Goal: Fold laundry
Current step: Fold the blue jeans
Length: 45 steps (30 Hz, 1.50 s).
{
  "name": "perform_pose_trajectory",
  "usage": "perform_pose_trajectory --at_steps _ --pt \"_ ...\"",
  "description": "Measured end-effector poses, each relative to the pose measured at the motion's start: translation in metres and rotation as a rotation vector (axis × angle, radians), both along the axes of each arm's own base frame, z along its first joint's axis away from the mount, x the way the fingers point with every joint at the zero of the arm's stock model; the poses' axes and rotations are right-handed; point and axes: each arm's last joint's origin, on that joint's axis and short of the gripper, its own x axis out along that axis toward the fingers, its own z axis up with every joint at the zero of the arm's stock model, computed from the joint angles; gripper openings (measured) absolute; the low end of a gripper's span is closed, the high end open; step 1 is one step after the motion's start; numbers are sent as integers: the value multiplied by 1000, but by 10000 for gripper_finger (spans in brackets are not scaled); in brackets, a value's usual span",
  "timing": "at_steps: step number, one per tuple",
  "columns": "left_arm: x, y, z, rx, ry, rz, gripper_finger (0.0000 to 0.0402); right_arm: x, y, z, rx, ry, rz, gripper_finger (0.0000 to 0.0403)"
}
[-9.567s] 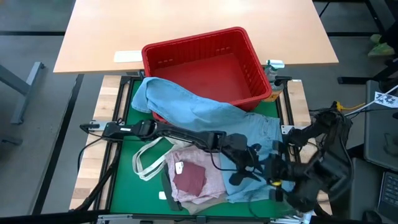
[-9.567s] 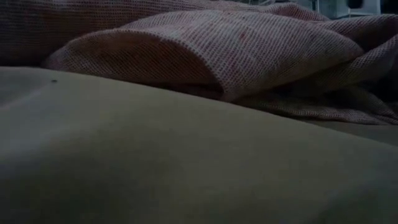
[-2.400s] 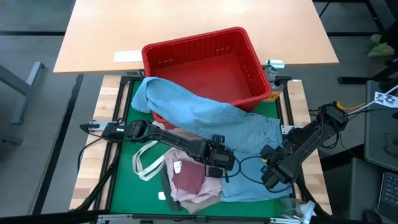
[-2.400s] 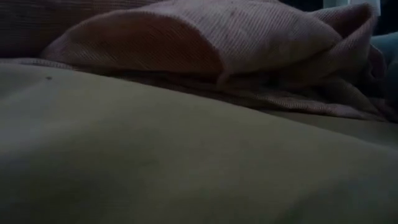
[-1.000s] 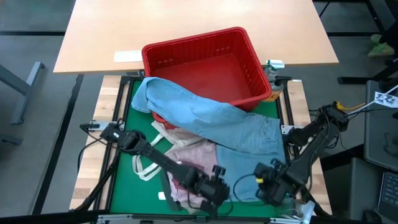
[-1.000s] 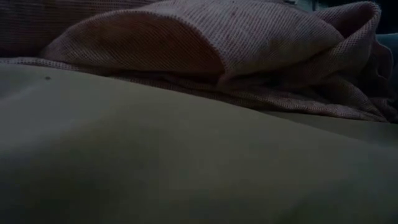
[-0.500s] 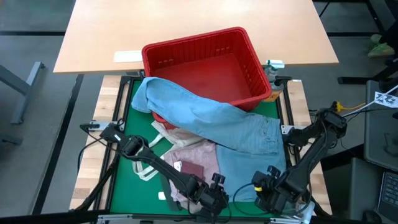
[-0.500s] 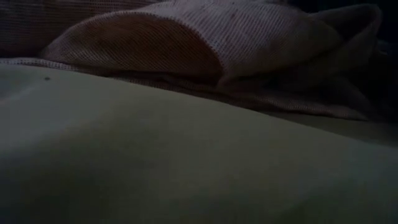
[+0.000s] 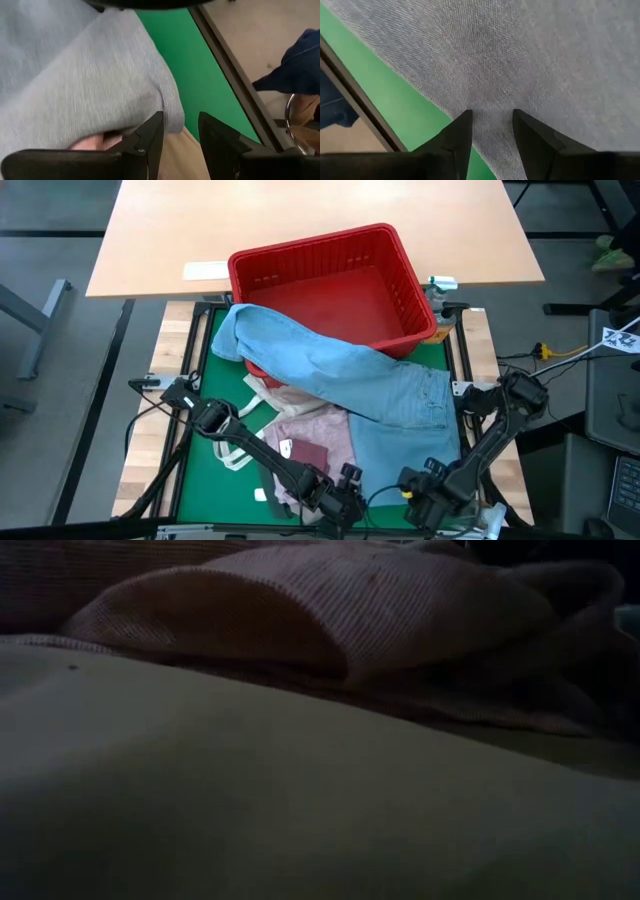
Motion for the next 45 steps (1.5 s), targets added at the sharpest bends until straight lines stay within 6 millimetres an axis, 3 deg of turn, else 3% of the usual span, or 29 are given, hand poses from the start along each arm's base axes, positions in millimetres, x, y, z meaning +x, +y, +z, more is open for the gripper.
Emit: perform_pose_trajectory --at_steps 10,13,21,28,34,42,45 --pt "-5 -2 0 35 10 -20 117 -1 1 6 47 20 35 143" --pt "-8 -2 16 59 -7 -20 117 2 5 18 79 -14 49 143" --pt "-29 13 85 118 36 -14 117 11 13 44 75 -142 104 143" --pt "-57 56 143 175 97 64 117 13 14 49 61 -184 108 143" --pt "-94 107 184 235 183 294 117 14 14 49 43 -211 101 143" --pt "-136 159 227 237 156 465 118 27 4 50 -50 -319 67 143" --pt "-161 182 240 203 138 526 118 36 -2 51 -108 -376 95 143"
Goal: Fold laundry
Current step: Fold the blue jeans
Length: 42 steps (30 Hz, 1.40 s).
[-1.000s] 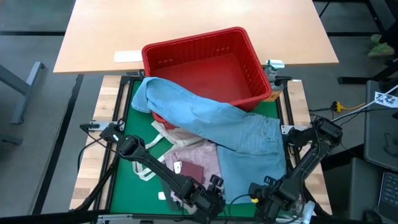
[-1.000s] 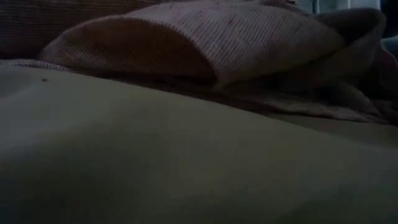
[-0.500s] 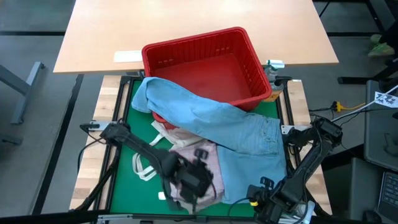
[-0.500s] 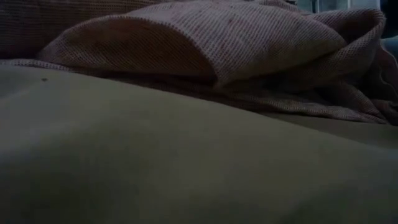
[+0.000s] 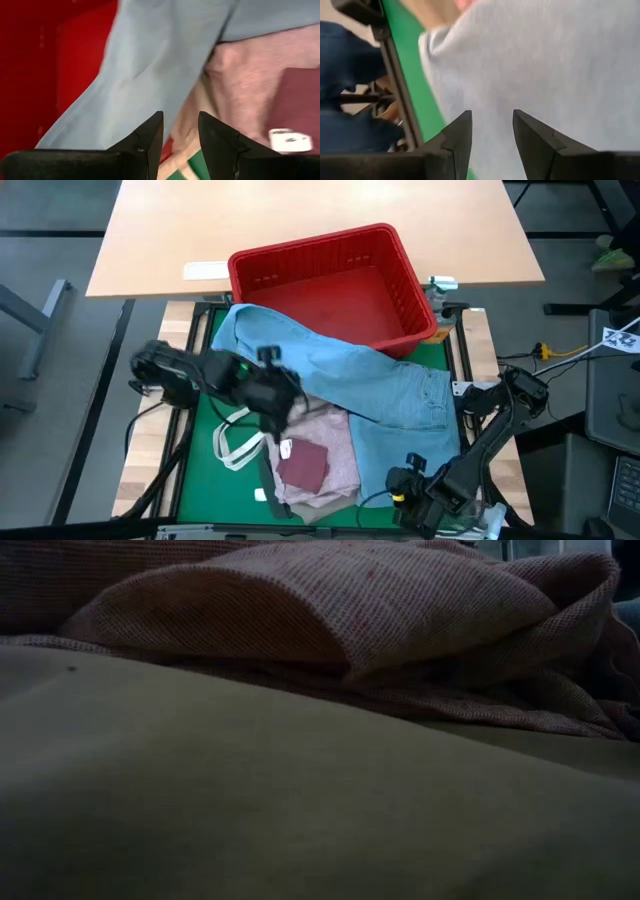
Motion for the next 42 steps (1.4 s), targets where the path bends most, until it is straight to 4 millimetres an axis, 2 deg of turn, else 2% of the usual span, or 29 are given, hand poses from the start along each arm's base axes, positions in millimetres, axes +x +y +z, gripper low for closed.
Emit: perform_pose_trajectory --at_steps 4,7,12,17,23,33,37,42 --pt "-41 33 6 -24 -35 127 118 12 -10 0 -55 -20 41 143" --pt "-85 56 -1 -44 -72 264 118 20 -18 0 -71 -20 40 143" --pt "-154 77 -31 -95 -127 440 118 31 -29 0 -99 -20 57 143" --pt "-194 85 -65 -167 -203 564 118 40 -39 0 -127 -18 73 143" --pt "-207 88 -108 -165 -202 589 118 52 -53 1 -148 -15 68 143" --pt "-192 85 -180 -74 -121 530 123 65 -70 0 -121 21 62 143" --pt "-187 85 -202 -34 -85 532 154 67 -74 0 -120 32 98 143" --pt "-173 82 -207 -40 -89 510 209 68 -75 0 -130 32 119 143"
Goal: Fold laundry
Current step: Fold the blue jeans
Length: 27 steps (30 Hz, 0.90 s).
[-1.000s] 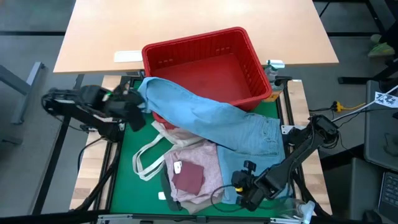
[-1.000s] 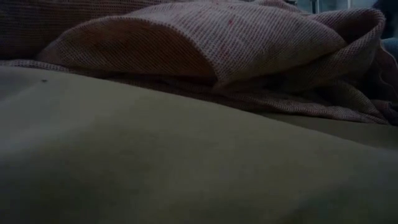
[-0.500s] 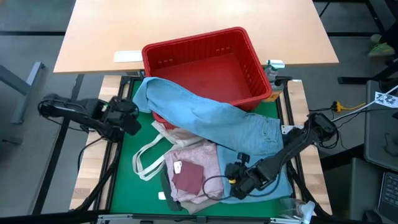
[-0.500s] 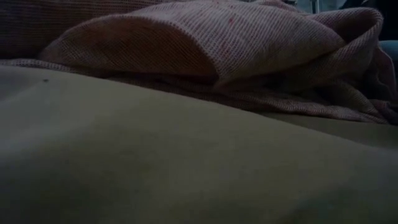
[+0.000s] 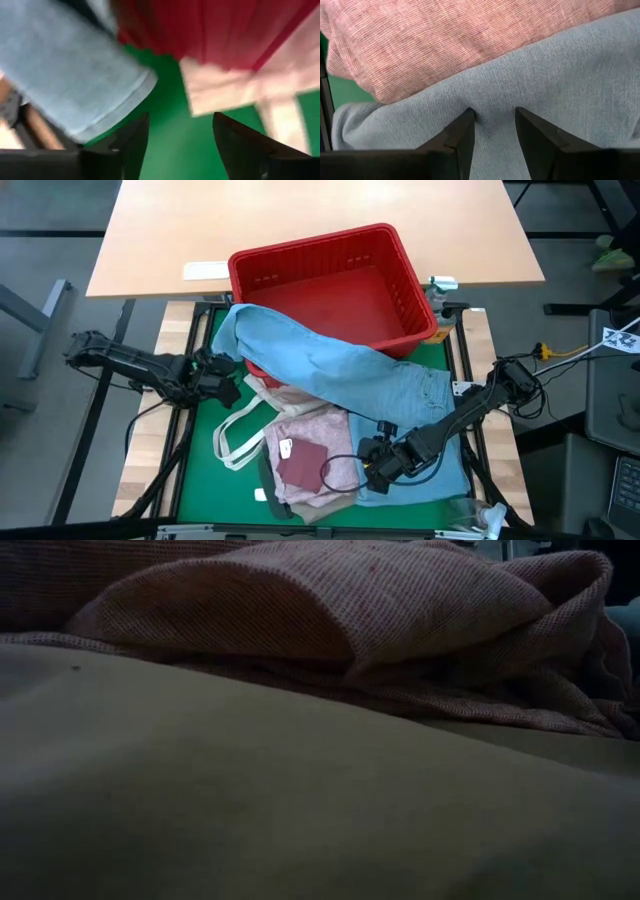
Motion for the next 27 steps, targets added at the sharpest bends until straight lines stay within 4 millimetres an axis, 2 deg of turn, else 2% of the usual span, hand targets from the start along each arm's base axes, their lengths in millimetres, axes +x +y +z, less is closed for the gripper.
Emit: perform_pose_trajectory --at_steps 5,13,27 --pt "15 0 -12 121 -31 -16 242 0 0 0 -2 -3 1 143" --pt "24 2 -31 332 56 22 247 0 0 0 -4 -4 1 143" --pt "27 6 -75 436 84 168 247 0 0 0 -19 -14 -3 143"
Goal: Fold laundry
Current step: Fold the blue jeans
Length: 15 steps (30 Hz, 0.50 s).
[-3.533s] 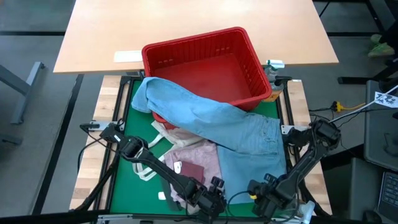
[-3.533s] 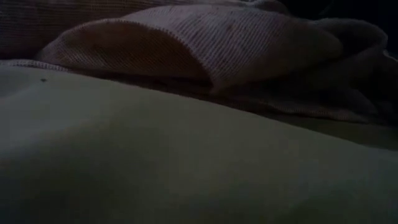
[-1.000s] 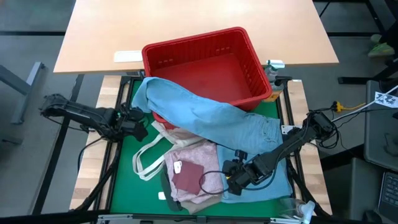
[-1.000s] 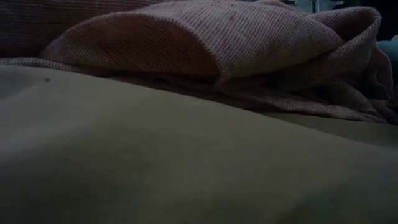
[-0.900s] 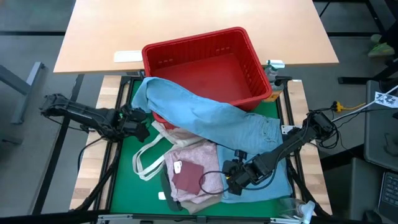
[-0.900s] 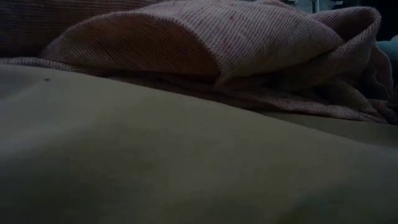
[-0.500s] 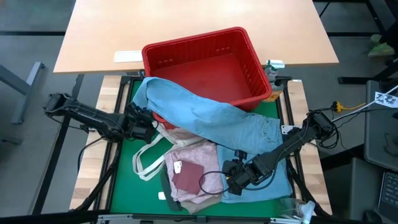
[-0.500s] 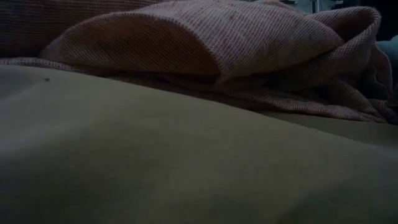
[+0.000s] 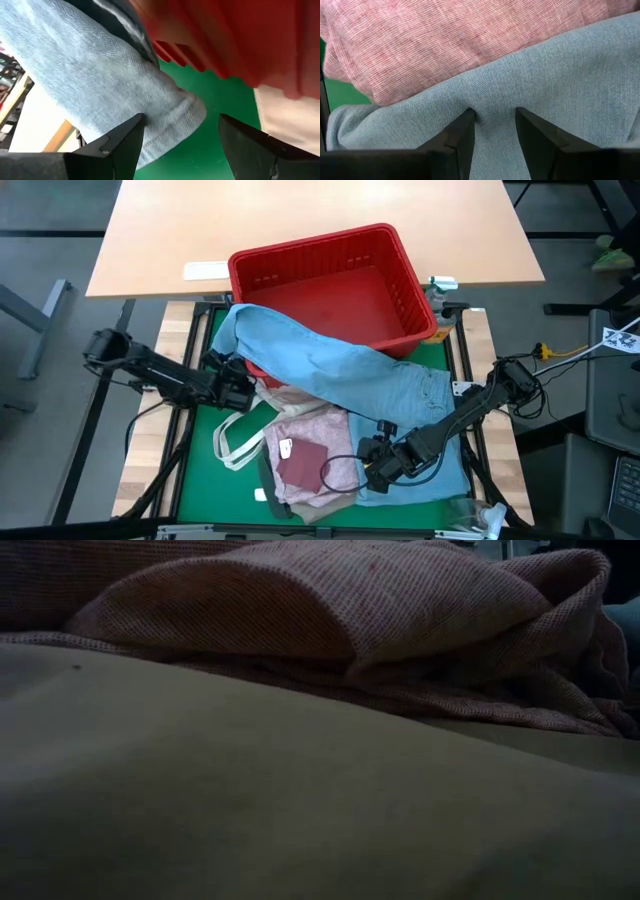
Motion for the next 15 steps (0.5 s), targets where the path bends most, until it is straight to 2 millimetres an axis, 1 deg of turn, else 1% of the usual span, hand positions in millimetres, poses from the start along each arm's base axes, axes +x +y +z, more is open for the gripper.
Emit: perform_pose_trajectory --at_steps 6,11,13,15 --pt "5 11 -11 36 -32 67 247 0 0 0 0 0 0 143" --pt "7 23 -15 48 -25 143 246 0 0 0 0 0 0 143" --pt "7 27 -15 48 -38 171 237 0 0 0 0 0 0 143" --pt "8 31 -15 47 -57 194 217 0 0 0 0 0 0 143"
